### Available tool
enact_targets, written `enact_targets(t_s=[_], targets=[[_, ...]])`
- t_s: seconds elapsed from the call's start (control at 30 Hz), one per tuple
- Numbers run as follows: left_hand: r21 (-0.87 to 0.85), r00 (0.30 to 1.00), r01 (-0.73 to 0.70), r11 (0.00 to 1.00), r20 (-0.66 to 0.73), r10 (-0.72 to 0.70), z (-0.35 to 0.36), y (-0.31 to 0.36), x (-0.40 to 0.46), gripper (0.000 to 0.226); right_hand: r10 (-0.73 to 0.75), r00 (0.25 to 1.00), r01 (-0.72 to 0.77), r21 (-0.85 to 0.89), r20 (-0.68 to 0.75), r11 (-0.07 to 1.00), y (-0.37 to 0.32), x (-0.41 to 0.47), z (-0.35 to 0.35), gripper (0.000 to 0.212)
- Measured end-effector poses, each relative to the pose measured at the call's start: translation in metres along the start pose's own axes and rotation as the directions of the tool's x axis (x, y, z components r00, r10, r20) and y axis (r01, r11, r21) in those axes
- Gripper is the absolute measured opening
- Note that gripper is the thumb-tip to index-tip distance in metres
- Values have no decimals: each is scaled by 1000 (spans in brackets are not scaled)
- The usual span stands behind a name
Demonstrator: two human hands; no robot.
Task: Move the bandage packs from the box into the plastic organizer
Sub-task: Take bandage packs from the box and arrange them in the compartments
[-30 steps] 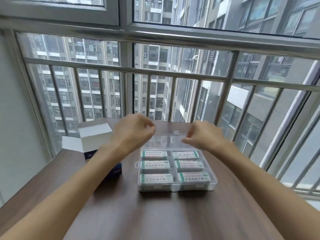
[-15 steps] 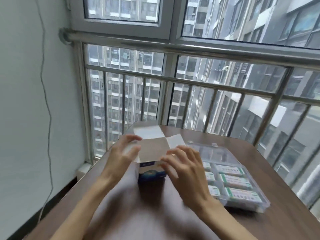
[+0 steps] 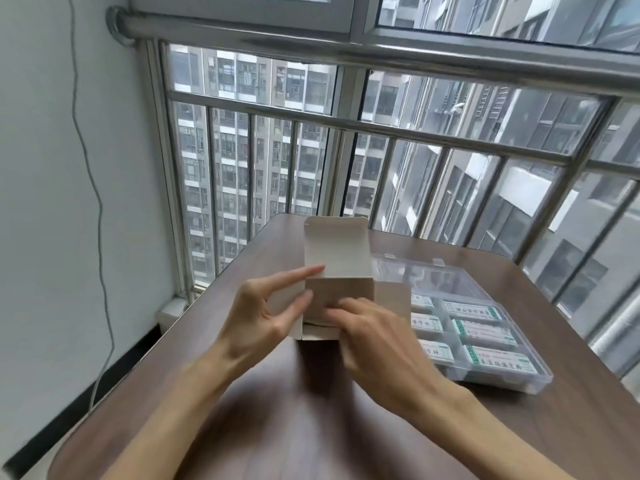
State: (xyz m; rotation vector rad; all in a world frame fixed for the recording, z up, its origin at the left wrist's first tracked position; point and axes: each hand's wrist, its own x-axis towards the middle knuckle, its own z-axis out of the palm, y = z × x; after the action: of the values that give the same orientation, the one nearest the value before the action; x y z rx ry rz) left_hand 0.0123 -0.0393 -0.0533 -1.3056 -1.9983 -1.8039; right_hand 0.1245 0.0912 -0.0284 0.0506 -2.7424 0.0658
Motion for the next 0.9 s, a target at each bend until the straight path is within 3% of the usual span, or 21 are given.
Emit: enact_targets(t_s=[0.13, 0.3, 0.5, 0.67, 0.9], targets=[[-9, 1000, -18, 1000, 3, 18, 4, -5, -1, 36, 239, 881, -247, -34, 409, 968, -8, 32, 7, 29], [23, 999, -29, 999, 13, 29, 4, -11, 2, 36, 236, 804, -267, -24, 546, 963, 1, 47, 25, 43], [49, 999, -40, 998, 26, 39, 6, -11, 1, 36, 180, 818, -268, 85, 546, 960, 13, 41, 32, 43], [167, 993, -118, 979, 25, 115, 5, -14, 2, 40, 81, 877, -179, 165, 473, 970, 6, 22, 14, 24], [136, 998, -55, 989, -6, 57, 1, -11, 3, 40, -55, 991, 47, 66, 126, 997, 16, 2, 8, 24]])
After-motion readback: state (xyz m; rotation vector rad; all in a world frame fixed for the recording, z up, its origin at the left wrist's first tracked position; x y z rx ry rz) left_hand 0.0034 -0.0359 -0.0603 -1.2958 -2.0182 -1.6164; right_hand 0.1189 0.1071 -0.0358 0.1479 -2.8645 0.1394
